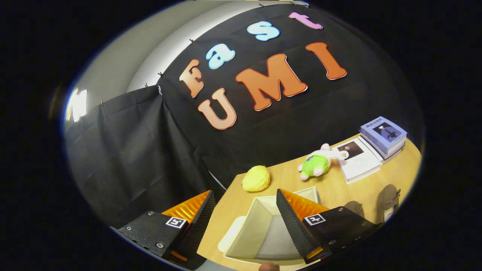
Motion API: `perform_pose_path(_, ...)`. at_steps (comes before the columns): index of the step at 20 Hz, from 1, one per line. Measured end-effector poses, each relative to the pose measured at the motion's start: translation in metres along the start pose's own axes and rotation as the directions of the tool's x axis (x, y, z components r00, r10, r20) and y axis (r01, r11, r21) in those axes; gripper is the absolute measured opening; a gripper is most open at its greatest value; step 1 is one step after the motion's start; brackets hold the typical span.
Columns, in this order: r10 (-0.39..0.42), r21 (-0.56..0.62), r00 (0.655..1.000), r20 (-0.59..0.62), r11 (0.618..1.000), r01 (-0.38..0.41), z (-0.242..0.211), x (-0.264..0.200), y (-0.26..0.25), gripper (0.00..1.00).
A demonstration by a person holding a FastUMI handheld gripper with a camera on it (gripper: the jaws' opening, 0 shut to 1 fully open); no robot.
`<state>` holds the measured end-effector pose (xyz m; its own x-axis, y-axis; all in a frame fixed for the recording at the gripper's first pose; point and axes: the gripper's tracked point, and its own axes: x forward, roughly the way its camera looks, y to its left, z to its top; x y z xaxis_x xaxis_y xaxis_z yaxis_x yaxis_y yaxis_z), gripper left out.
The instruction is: Open the storage box then place both shoes into the box .Put the left shoe in first, then the right shoe, with the right side of both shoes facing outward in a uniform manner.
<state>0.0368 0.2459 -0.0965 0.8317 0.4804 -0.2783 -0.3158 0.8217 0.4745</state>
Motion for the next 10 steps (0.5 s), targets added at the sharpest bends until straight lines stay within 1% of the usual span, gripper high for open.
perform_pose_path(4, -0.126, -0.058, 0.991, 0.033, 0.99, 0.128, -0.001, -0.016, -0.06, 0.98)
perform_pose_path(8, -0.222, -0.116, 0.975, 0.031, 0.968, 0.224, -0.018, -0.027, -0.106, 0.98)
perform_pose_path(10, -0.256, -0.153, 0.966, 0.032, 0.954, 0.257, -0.026, -0.033, -0.121, 0.98)
